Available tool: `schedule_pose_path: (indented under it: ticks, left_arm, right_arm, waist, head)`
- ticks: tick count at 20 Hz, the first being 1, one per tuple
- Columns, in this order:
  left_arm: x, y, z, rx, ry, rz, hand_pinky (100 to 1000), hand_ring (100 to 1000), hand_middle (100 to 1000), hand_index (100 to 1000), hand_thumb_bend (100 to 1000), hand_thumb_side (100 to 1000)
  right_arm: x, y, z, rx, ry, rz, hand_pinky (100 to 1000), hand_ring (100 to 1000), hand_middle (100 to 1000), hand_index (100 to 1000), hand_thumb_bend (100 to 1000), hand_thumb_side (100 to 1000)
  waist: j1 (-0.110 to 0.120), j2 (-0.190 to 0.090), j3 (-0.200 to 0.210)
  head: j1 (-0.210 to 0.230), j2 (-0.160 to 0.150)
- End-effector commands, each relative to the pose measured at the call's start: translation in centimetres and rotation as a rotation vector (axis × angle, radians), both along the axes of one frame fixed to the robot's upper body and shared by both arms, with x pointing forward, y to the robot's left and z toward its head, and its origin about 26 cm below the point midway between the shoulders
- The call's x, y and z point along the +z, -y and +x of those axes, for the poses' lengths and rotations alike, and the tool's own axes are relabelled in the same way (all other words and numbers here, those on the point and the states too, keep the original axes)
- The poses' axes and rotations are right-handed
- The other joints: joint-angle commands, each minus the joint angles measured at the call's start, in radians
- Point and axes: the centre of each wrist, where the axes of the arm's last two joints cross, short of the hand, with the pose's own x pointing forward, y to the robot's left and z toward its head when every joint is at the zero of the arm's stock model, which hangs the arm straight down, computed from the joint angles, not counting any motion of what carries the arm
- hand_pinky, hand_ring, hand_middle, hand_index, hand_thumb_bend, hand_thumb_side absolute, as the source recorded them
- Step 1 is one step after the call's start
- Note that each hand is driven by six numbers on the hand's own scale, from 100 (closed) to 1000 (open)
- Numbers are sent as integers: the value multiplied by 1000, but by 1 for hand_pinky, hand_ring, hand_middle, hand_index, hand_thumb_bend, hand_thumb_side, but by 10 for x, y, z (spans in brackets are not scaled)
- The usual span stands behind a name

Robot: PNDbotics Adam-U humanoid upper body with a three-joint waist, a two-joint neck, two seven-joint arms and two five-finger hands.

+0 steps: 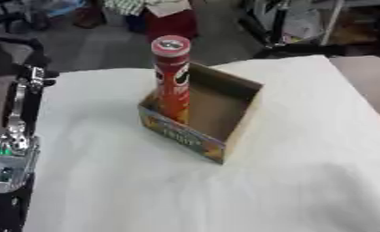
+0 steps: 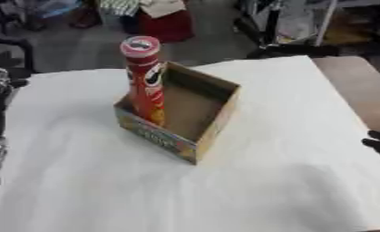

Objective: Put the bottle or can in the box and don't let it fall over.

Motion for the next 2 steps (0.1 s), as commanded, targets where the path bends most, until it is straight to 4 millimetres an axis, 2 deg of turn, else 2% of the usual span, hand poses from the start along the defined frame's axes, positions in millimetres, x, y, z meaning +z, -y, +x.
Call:
schedule_pose_path:
  ticks: [1, 2]
  left_arm:
    - [7, -3, -13, -8, 32, -34, 788, 736, 816, 974, 236, 1000]
    - [4, -4, -19, -15, 28, -43, 788, 735, 816, 974, 237, 1000]
  right_arm:
    - [7, 0, 1, 18, 16, -20, 964, 795, 765, 999, 100, 729]
    - [6, -1, 0, 21, 13, -19, 964, 795, 765, 999, 100, 730]
  waist:
    - [-3, -18, -3]
    - [-3, -20, -4]
  head:
    - [23, 24]
    - [25, 29]
